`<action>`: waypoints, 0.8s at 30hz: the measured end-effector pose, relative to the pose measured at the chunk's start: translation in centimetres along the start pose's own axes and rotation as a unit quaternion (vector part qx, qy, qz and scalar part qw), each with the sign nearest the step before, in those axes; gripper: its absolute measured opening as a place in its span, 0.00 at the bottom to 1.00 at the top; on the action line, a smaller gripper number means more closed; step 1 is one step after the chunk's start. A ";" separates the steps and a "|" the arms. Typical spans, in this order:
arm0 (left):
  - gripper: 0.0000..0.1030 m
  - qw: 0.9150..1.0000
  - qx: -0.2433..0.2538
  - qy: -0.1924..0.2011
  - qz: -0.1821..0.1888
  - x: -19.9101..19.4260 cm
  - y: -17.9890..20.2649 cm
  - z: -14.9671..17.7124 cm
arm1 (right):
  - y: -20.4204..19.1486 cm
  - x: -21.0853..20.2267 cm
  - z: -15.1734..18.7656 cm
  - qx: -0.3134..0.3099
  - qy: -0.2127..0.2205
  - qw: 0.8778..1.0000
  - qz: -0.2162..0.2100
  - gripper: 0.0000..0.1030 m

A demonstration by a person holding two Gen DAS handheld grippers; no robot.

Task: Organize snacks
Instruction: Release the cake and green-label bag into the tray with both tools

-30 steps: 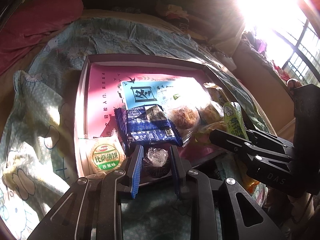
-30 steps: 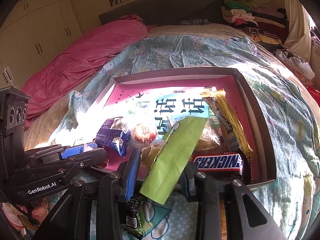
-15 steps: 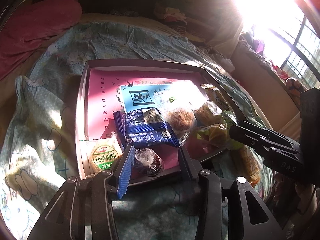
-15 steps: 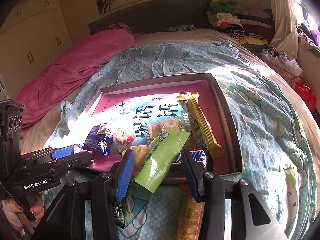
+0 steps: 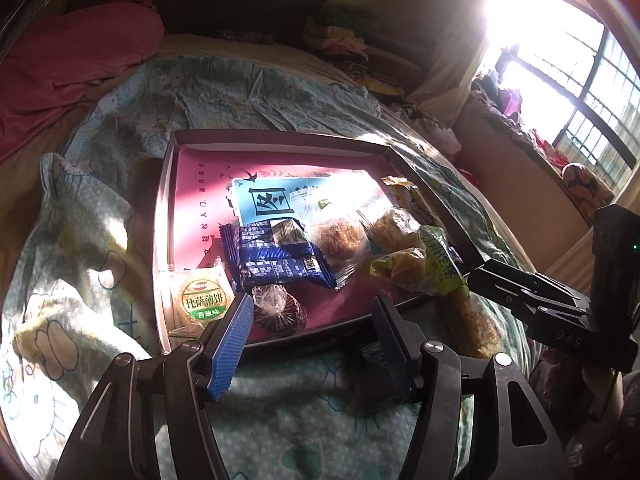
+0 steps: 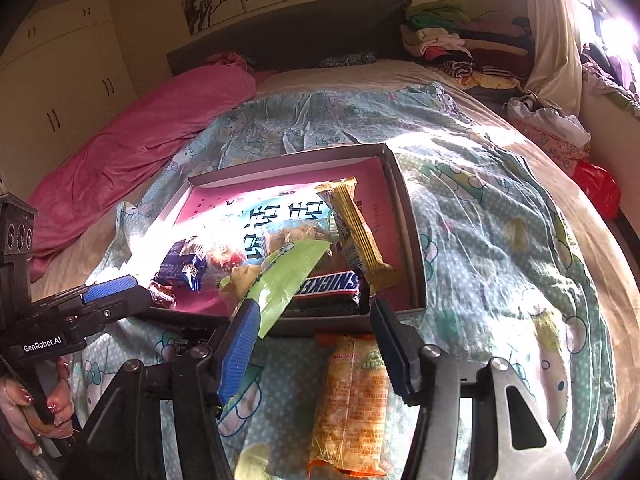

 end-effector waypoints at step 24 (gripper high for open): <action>0.68 0.998 0.000 -0.033 -0.045 -1.1 5.1 2.0 | 1.8 -0.4 3.5 -0.012 -0.029 0.999 0.006 0.59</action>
Point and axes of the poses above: each gripper's, at about its wrist camera, not at the fingertips, and x roughly the way its jaws point, y to its right, z to its underside, the point moved 1 cm from there along x, roughly the way its jaws point, and after that the axes turned 2 degrees about x, right-handed, at the moved point
